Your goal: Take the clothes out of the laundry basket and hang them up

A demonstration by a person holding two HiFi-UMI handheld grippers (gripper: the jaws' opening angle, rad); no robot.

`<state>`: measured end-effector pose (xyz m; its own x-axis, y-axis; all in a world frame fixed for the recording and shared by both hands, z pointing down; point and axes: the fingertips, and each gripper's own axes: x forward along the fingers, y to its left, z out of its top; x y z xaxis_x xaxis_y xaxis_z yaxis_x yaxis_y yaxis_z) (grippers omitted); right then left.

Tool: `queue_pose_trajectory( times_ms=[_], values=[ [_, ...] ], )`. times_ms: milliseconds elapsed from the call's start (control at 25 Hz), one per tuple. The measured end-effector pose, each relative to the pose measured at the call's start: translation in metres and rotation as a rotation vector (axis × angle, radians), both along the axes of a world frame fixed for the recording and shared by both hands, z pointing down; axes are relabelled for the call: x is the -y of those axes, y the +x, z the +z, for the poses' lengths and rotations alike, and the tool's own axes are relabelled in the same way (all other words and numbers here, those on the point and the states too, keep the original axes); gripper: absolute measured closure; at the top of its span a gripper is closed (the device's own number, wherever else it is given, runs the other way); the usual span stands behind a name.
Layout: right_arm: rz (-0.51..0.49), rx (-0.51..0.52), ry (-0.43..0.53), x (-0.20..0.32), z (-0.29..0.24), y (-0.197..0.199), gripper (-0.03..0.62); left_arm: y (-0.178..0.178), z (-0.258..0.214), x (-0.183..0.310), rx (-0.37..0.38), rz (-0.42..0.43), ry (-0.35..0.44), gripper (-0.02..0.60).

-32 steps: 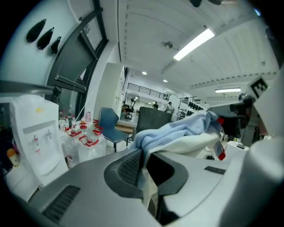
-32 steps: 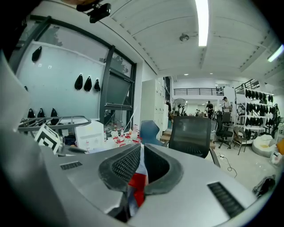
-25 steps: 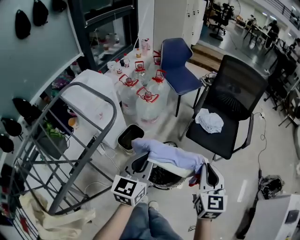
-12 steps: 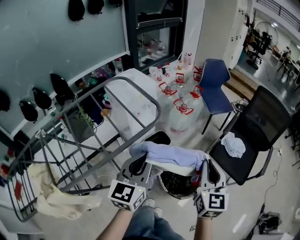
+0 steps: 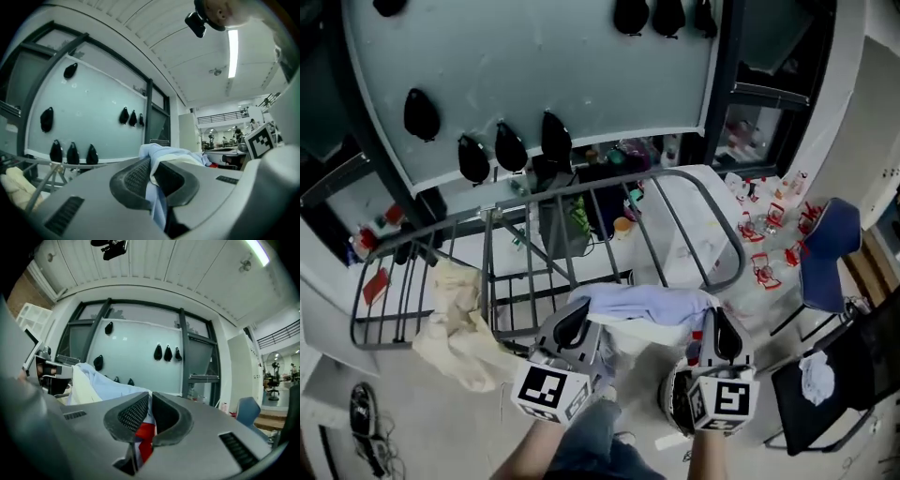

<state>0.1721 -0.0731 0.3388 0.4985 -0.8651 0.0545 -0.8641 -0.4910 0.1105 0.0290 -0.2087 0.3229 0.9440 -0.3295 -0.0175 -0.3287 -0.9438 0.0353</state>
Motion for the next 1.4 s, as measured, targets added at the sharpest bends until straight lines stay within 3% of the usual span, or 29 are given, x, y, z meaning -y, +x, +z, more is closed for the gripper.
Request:
queue_pose_trajectory(
  times_ms=[200,400,1000,1400],
  values=[
    [-0.15,-0.015,-0.026,0.082,0.004,-0.025,0.568,-0.039,0.004,0.061,0.005,-0.156,-0.009,0.546],
    [-0.213,-0.03,-0.06,0.146,0.009,-0.023,0.568,-0.04,0.018,0.114,0.016,-0.227,-0.049,0.547],
    [-0.219,-0.02,-0.166,0.293,0.035,0.042,0.566,0.026,0.064,0.257,0.108,-0.235,-0.15,0.546],
    [-0.2,0.031,-0.298,0.335,0.075,0.068,0.557,0.055,0.109,0.289,0.24,-0.2,-0.234,0.546]
  ],
)
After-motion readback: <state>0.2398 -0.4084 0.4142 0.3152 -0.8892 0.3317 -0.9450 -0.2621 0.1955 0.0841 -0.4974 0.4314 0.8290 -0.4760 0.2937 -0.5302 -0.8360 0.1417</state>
